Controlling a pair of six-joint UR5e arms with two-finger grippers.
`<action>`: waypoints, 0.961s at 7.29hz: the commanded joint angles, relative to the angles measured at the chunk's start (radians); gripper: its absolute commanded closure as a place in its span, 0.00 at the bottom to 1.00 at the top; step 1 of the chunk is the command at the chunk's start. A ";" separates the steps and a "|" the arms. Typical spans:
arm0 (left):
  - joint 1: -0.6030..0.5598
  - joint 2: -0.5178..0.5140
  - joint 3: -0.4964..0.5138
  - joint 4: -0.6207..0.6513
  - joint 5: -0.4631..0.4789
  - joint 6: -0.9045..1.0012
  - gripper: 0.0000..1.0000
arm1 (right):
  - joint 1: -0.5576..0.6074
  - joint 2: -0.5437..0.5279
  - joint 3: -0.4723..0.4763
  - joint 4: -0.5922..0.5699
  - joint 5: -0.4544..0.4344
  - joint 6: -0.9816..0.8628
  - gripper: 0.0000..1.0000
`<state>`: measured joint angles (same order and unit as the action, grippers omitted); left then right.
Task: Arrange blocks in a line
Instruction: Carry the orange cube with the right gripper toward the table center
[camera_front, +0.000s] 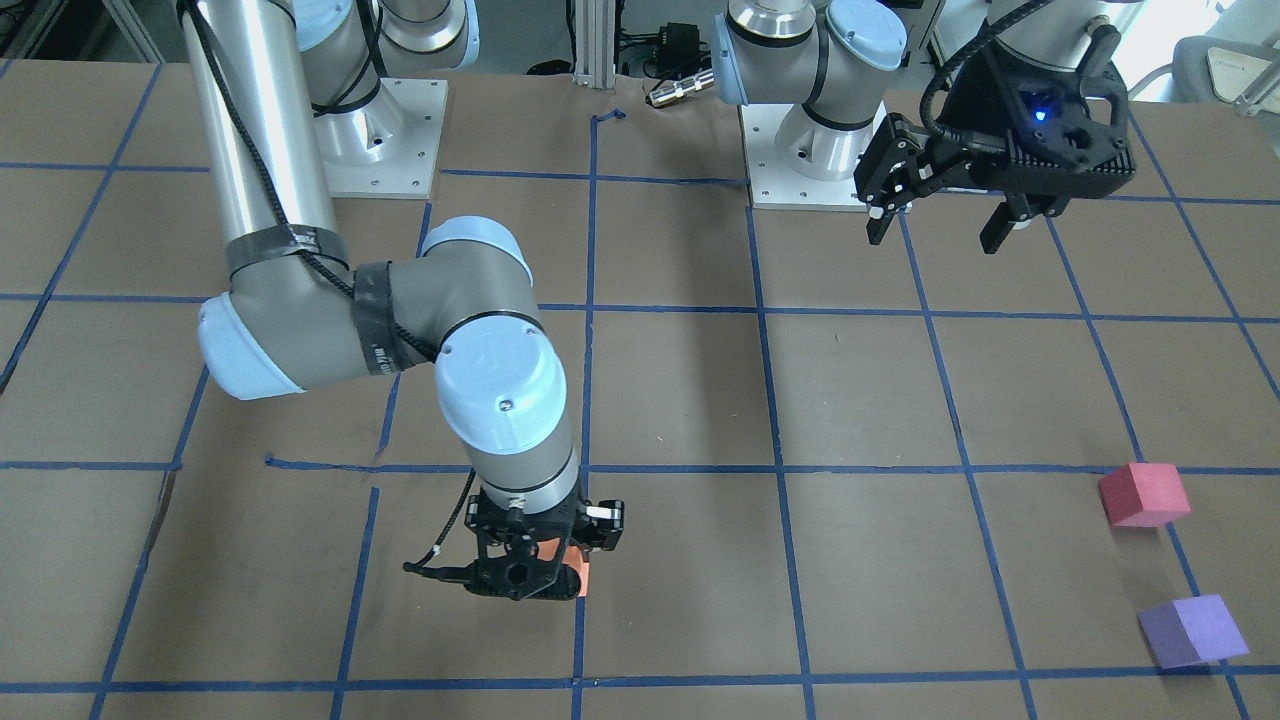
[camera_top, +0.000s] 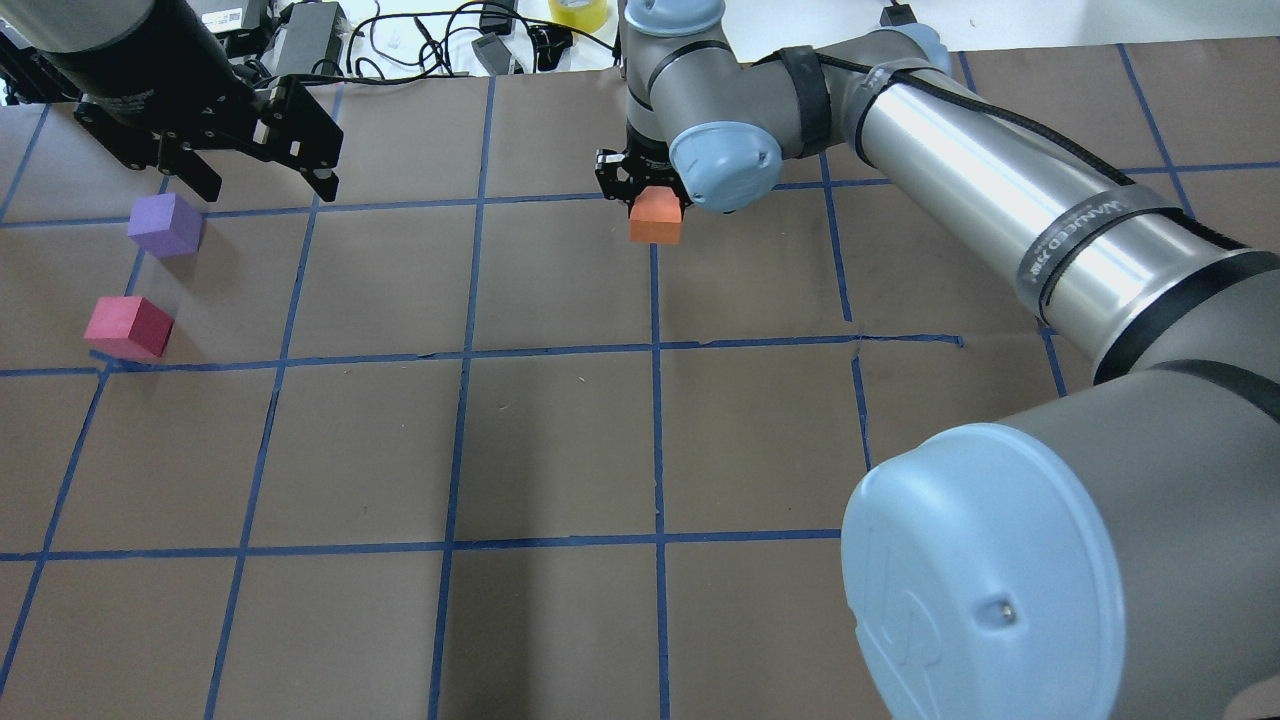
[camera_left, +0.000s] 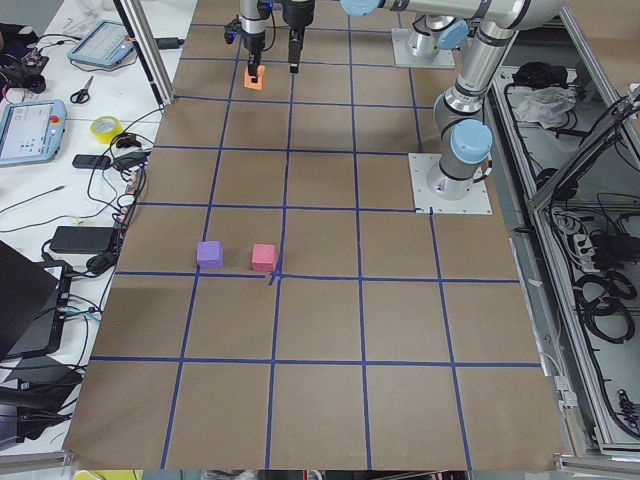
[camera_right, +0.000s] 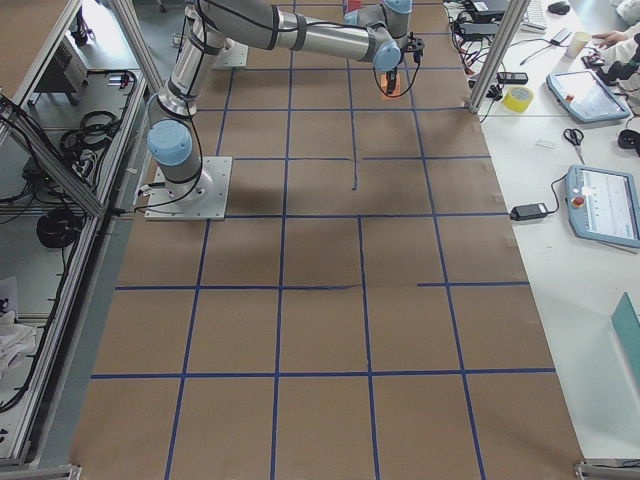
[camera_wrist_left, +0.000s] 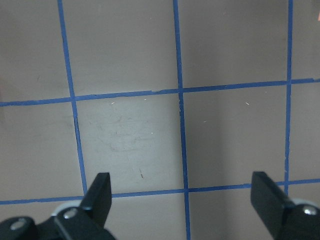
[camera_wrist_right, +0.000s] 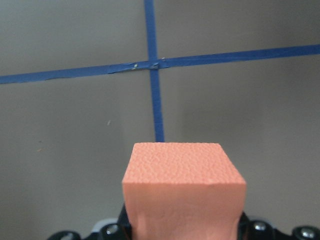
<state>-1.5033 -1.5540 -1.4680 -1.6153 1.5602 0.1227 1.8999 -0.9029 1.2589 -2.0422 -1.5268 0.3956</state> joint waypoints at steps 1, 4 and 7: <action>0.000 0.000 0.000 0.000 0.001 0.000 0.00 | 0.040 0.073 -0.022 -0.036 -0.001 0.014 0.70; 0.000 0.000 0.001 0.000 0.004 0.000 0.00 | 0.042 0.090 -0.024 -0.029 -0.009 -0.034 0.66; 0.000 0.000 0.001 0.000 0.006 0.002 0.00 | 0.030 0.087 -0.015 0.004 -0.049 -0.049 0.62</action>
<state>-1.5033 -1.5539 -1.4665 -1.6153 1.5647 0.1238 1.9311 -0.8147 1.2416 -2.0466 -1.5678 0.3503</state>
